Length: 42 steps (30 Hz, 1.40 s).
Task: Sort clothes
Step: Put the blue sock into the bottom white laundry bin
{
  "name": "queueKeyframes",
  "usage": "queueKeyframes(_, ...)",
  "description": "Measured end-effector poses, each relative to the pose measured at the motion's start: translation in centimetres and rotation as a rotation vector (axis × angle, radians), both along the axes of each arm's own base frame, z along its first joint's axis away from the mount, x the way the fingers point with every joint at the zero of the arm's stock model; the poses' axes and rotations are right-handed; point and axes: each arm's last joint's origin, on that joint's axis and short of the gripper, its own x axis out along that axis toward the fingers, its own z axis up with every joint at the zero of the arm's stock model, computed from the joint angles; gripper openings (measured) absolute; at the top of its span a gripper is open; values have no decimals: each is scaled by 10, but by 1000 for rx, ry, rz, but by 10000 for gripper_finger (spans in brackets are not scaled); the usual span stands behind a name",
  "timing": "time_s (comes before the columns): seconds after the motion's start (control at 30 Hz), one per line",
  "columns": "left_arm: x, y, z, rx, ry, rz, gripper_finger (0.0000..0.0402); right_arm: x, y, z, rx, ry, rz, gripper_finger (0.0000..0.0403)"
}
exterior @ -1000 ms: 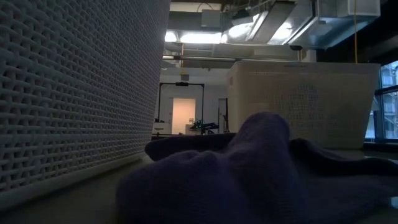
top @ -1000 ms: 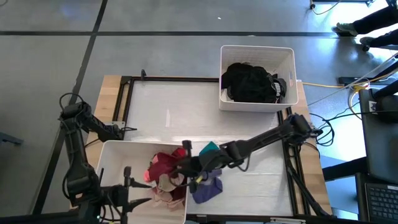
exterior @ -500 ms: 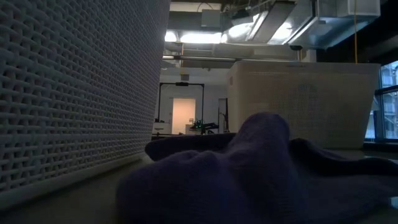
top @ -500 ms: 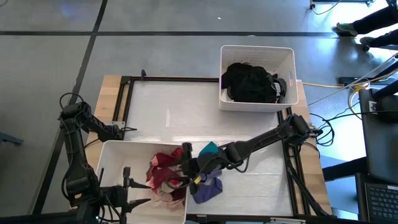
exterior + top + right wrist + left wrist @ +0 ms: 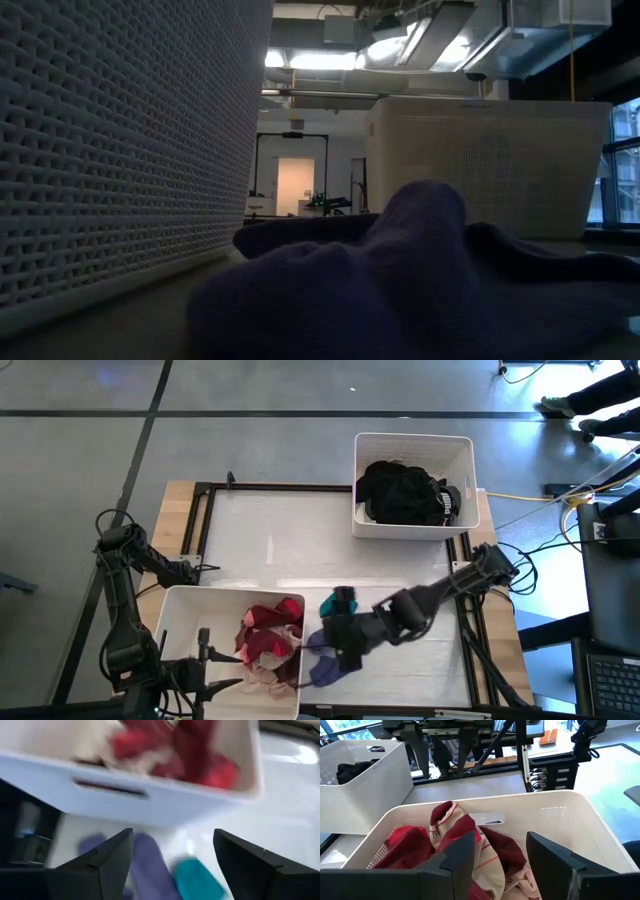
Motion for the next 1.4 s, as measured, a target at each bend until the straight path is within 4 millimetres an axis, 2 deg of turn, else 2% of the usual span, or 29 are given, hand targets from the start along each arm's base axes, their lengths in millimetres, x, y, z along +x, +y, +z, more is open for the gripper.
queueKeyframes(0.2, 2, 1, 0, 3, -4, 10, 169, -31, 5, -20, -193, 127, -226, 276)
queueKeyframes(0.33, 2, 1, 0, 12, -7, 12, 169, -44, 6, -43, -267, 208, -295, 276)
queueKeyframes(0.47, 2, 1, 0, 11, -8, 13, 169, -48, 2, -73, -297, 276, -333, 276)
queueKeyframes(0.63, 2, 1, 0, 13, -10, 14, 169, -44, -7, -111, -266, 312, -341, 276)
queueKeyframes(0.8, 2, 2, 0, 16, -10, 15, 169, -34, -17, -148, -133, 334, -266, 276)
queueKeyframes(0.93, 2, 2, 0, 16, -11, 16, 169, -24, -28, -169, -53, 266, -218, 276)
queueKeyframes(1.23, 2, 2, 0, 42, -16, 15, 169, -14, -54, -196, 11, 162, -207, 271)
queueKeyframes(1.4, 2, 2, 1, 48, -25, 23, 169, -13, -59, -203, 43, 146, -175, 216)
